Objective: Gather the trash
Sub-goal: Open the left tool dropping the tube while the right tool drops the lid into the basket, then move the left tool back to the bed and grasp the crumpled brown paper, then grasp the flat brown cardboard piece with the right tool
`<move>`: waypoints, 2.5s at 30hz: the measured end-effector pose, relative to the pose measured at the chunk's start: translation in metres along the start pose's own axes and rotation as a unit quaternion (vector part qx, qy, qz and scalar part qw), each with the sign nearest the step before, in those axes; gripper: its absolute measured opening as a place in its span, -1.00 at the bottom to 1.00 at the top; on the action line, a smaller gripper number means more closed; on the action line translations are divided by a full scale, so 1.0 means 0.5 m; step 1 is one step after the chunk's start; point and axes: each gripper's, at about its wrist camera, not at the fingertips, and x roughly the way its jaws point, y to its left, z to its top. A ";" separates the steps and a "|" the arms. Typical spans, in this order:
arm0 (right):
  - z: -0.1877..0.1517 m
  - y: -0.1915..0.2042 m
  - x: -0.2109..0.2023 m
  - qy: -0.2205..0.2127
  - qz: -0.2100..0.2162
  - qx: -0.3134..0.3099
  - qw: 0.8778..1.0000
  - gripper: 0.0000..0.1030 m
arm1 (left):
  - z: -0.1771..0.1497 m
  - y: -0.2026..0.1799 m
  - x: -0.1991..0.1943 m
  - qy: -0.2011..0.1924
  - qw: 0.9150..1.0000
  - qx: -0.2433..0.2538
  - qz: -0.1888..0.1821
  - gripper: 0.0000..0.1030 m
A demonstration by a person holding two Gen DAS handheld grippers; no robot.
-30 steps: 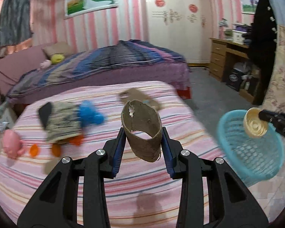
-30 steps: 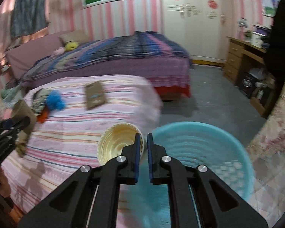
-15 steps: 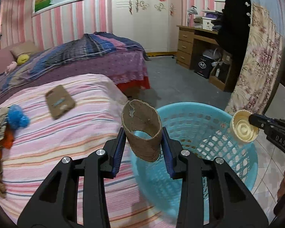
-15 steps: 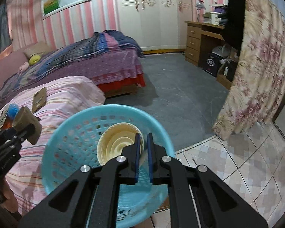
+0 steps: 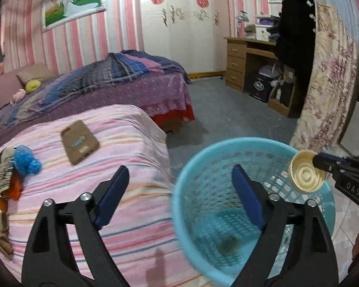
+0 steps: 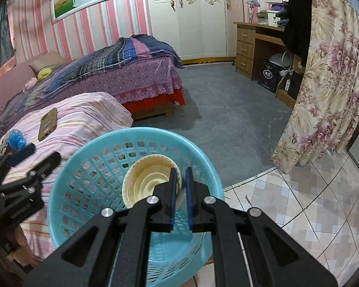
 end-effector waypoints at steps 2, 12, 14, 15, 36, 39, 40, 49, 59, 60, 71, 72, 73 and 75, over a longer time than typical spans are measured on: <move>0.001 0.003 0.001 0.000 0.001 0.001 1.000 -0.84 | 0.002 0.016 -0.010 -0.007 1.000 -0.003 0.009 0.77; 0.010 0.051 -0.001 -0.011 -0.010 -0.005 1.000 0.24 | -0.010 0.135 -0.057 -0.018 0.997 -0.024 0.065 0.81; 0.014 0.061 -0.008 -0.015 -0.012 -0.004 1.000 0.40 | -0.014 0.154 -0.070 -0.022 0.997 -0.025 0.073 0.82; 0.017 0.069 -0.014 -0.020 -0.009 -0.005 1.000 0.44 | -0.016 0.173 -0.083 -0.026 0.996 -0.028 0.081 0.82; 0.015 0.325 -0.084 -0.054 0.109 -0.054 0.991 0.74 | -0.126 0.555 -0.239 -0.018 0.974 -0.102 0.200 0.89; -0.001 0.385 -0.079 -0.049 0.119 -0.066 0.990 0.76 | -0.164 0.605 -0.237 -0.004 0.971 -0.112 0.213 0.89; -0.002 0.392 -0.079 -0.049 0.119 -0.067 0.989 0.76 | -0.175 0.614 -0.234 0.001 0.970 -0.113 0.216 0.89; -0.020 0.497 -0.071 -0.051 0.106 -0.108 0.987 0.83 | -0.249 0.672 -0.210 0.055 0.972 -0.132 0.189 0.89; -0.026 0.528 -0.048 -0.041 0.093 -0.111 0.989 0.88 | -0.262 0.608 -0.184 0.057 0.984 -0.094 0.139 0.63; -0.025 0.528 -0.048 -0.041 0.092 -0.111 0.989 0.88 | -0.263 0.601 -0.179 0.061 0.985 -0.087 0.133 0.53; -0.032 0.560 -0.031 -0.032 0.104 -0.102 0.989 0.88 | -0.248 0.597 -0.199 0.051 0.990 -0.076 0.106 -0.24; -0.032 0.561 -0.031 -0.031 0.105 -0.102 0.989 0.88 | -0.245 0.609 -0.207 0.047 0.989 -0.080 0.113 -0.24; -0.035 0.573 -0.030 -0.031 0.109 -0.104 0.988 0.88 | -0.244 0.621 -0.214 0.044 0.988 -0.083 0.120 -0.24; -0.041 0.599 -0.028 -0.029 0.116 -0.111 0.987 0.88 | -0.244 0.652 -0.225 0.041 0.986 -0.094 0.134 -0.24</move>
